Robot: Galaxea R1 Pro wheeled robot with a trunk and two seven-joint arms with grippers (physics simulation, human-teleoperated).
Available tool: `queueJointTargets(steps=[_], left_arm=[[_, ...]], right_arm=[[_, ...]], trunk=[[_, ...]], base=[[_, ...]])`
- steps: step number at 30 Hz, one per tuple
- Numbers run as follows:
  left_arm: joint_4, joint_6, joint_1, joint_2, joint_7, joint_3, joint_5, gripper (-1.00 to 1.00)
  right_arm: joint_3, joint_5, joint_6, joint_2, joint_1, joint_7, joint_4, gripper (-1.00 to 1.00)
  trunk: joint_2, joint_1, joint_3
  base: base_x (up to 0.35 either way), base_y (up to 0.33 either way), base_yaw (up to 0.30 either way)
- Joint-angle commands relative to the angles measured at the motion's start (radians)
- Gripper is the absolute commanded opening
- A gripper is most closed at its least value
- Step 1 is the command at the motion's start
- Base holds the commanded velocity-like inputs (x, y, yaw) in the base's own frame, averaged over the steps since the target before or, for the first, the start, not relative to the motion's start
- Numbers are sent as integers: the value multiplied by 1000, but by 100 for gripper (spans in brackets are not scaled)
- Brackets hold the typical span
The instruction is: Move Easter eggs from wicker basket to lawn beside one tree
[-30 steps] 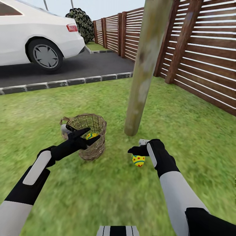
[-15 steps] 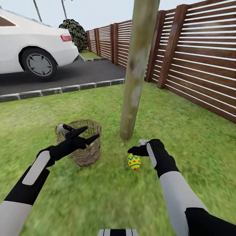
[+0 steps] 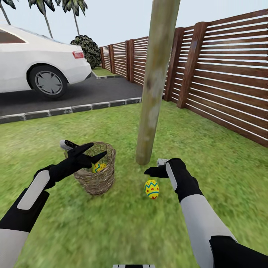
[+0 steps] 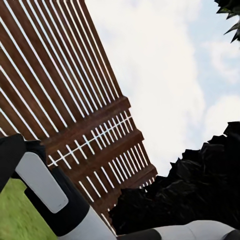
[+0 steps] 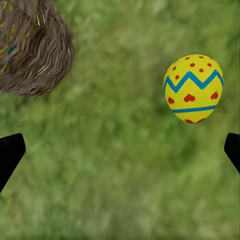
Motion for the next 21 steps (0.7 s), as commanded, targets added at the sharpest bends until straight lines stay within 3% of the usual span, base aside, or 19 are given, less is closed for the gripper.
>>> queueJointTargets(steps=[1, 7, 17, 21], left_arm=[[1, 3, 0, 1, -3, 1, 2, 100], [9, 10, -1, 3, -3, 38, 2, 100], [18, 11, 0, 3, -3, 45, 5, 100], [19, 11, 0, 3, -3, 46, 4, 100]], right_arm=[[-4, 3, 5, 1, -1, 5, -1, 100], [-5, 3, 6, 1, -1, 5, -4, 100], [-5, 3, 6, 1, -1, 5, -4, 100], [-5, 3, 5, 1, -1, 5, -5, 100]], trunk=[[0, -1, 3], [1, -3, 26], [4, -8, 65], [27, -21, 78]], base=[[0, 0, 0], [-66, 145, 0], [-125, 272, 0], [-126, 275, 0]])
